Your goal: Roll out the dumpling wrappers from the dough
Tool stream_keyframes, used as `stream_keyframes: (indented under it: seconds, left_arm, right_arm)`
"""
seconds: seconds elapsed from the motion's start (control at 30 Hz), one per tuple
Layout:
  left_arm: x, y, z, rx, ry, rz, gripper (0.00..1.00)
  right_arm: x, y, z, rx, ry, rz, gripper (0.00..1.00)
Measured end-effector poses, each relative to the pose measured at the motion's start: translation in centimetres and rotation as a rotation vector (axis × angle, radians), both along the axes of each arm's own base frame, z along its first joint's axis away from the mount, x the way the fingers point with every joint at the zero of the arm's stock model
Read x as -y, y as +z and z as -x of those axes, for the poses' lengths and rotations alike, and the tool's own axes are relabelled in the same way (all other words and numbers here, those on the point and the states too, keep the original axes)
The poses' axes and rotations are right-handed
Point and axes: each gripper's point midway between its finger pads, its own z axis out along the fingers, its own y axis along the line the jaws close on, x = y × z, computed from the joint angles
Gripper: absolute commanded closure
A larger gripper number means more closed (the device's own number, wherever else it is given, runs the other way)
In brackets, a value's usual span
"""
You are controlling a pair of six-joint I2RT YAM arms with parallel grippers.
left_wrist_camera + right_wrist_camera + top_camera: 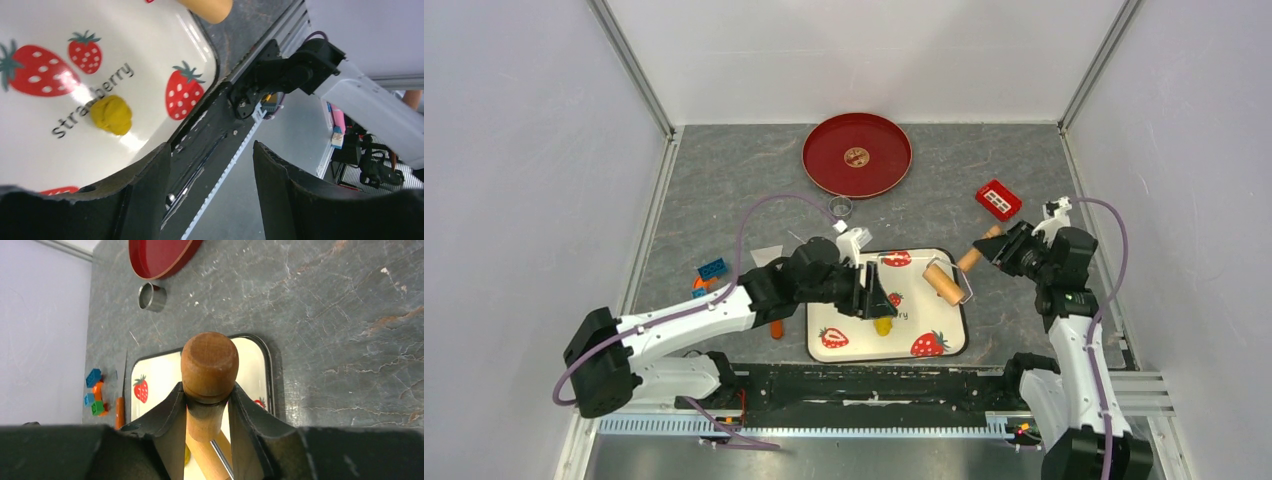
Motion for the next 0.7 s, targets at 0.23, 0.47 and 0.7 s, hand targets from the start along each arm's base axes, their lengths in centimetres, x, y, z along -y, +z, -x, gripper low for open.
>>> stream_keyframes:
  seconds: [0.23,0.47,0.7]
  left_arm:
    - [4.7,1.6,1.1,0.026,-0.066,0.057,0.35]
    - [10.0,1.7,1.2,0.028,-0.078,0.074,0.39]
    - [13.5,2.2,-0.3,0.06,-0.011,0.065,0.39]
  right_arm:
    - [-0.7,2.1,1.4,0.048,-0.074,-0.052,1.0]
    - [-1.0,1.7,2.8,0.015,-0.133,-0.134,1.0]
    - [-1.1,2.1,3.7,0.01,-0.163,-0.179,1.0]
